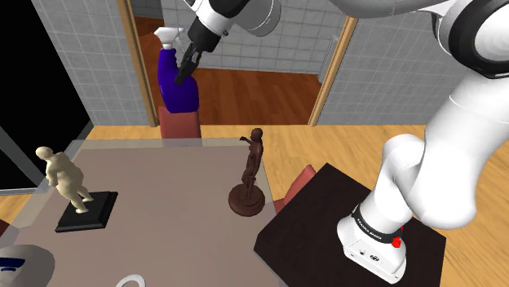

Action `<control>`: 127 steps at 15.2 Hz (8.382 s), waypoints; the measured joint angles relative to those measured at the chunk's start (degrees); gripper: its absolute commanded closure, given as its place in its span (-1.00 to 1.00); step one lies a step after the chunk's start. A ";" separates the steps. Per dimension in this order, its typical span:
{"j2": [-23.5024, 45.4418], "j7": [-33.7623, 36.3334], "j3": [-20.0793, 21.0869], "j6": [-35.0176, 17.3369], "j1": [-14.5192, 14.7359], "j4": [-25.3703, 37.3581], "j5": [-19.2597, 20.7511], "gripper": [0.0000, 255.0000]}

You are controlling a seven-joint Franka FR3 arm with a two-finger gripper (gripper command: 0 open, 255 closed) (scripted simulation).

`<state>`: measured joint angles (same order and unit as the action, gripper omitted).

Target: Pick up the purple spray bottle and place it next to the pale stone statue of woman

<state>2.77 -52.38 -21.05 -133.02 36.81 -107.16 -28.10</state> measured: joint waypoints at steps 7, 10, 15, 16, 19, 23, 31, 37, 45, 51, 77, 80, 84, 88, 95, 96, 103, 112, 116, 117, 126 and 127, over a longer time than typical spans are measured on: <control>4.45 9.60 3.57 -3.04 4.68 4.44 2.83 1.00; 6.61 13.56 4.58 -3.24 6.49 7.39 4.30 1.00; 11.34 20.70 6.12 -3.79 10.04 13.16 6.89 1.00; 12.76 21.77 6.35 -3.75 10.51 14.81 7.14 1.00; 16.83 25.51 6.85 -2.54 12.10 20.63 8.40 1.00; 22.82 31.01 7.32 -1.05 14.73 28.85 10.24 1.00; 31.08 35.82 7.74 0.43 16.72 39.10 11.38 1.00; 31.29 34.81 8.15 -4.18 16.97 34.64 10.70 1.00; 32.88 33.42 8.95 -9.34 16.83 31.05 9.56 1.00; 34.12 32.18 9.70 -13.07 16.55 28.54 8.59 1.00; 44.34 27.25 14.21 -26.40 14.28 25.64 4.55 1.00; 45.83 26.64 14.85 -27.73 13.86 25.86 4.15 1.00; 47.84 25.89 15.67 -29.36 13.35 26.31 3.70 1.00; 49.93 25.12 16.54 -31.03 12.82 26.81 3.29 1.00; 54.42 24.18 17.83 -33.35 12.04 29.13 2.87 1.00; 54.99 24.03 18.01 -33.65 11.91 29.42 2.83 1.00; 59.46 23.43 19.00 -35.36 11.35 32.29 2.68 1.00; 59.88 23.27 19.15 -35.54 11.19 32.60 2.67 -1.00; 59.87 23.27 19.15 -35.54 11.19 32.60 2.67 -1.00; 58.32 22.77 19.48 -36.12 11.00 30.43 2.44 -1.00; 49.87 21.20 20.27 -37.65 10.47 20.57 1.57 -1.00; 49.86 21.19 20.27 -37.65 10.47 20.55 1.57 -1.00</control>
